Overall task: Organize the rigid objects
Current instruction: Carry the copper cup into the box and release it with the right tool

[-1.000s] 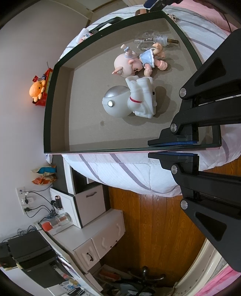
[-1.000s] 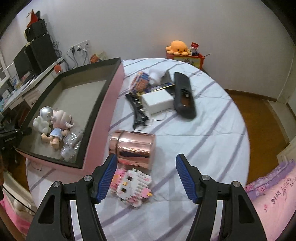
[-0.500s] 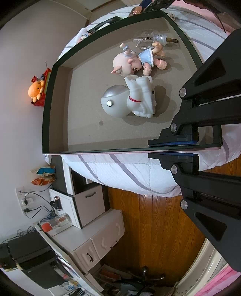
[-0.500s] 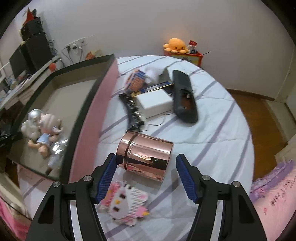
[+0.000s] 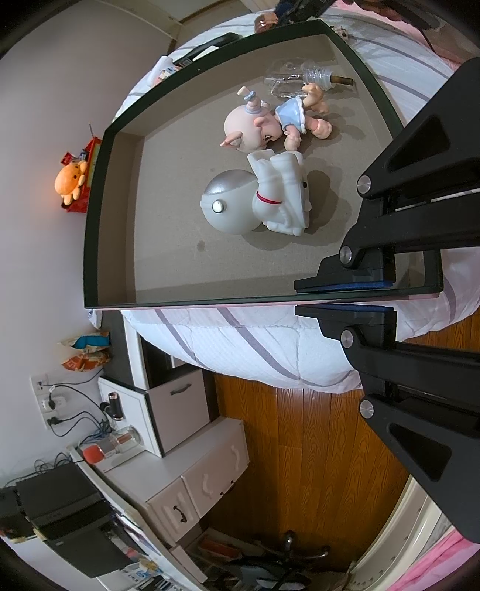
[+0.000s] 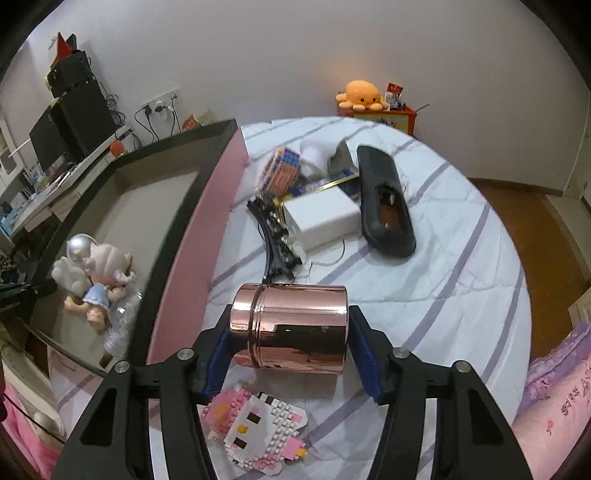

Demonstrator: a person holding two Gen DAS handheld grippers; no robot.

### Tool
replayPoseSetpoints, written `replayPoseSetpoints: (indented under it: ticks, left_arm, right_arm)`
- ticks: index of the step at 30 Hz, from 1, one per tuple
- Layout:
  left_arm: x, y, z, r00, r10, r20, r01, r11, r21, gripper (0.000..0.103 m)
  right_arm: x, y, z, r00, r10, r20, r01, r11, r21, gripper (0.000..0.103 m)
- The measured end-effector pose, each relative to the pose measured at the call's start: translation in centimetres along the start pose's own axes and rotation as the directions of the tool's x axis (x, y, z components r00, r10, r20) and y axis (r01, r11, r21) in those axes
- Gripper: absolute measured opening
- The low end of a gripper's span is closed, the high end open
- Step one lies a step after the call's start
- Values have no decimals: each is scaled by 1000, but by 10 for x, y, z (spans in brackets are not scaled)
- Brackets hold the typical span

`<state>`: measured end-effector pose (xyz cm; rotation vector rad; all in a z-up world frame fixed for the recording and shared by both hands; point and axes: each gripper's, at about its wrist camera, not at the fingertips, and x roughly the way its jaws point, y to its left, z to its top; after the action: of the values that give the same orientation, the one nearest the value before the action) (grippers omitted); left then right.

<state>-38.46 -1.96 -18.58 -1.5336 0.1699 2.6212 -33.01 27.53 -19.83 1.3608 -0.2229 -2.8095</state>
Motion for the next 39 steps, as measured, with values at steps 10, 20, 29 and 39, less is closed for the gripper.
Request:
replayPoseSetpoints:
  ticks: [10, 20, 29, 39]
  left_arm:
    - [0, -1, 1, 1000, -4, 0, 4, 1000, -3, 5]
    - [0, -2, 1, 1000, -5, 1, 5, 1000, -3, 5]
    - [1, 0, 1, 1000, -12, -1, 12, 1000, -1, 5]
    - [4, 1, 2, 1000, -15, -5, 15, 1000, 0, 5]
  right_arm:
    - [-25, 27, 37, 993, 28, 113, -21, 998, -61, 59]
    - [-7, 96, 63, 988, 125, 89, -106, 975, -194, 59]
    - [23, 112, 64, 993, 120, 13, -115, 972, -206, 59]
    - [41, 117, 65, 995, 89, -35, -94, 974, -205, 59]
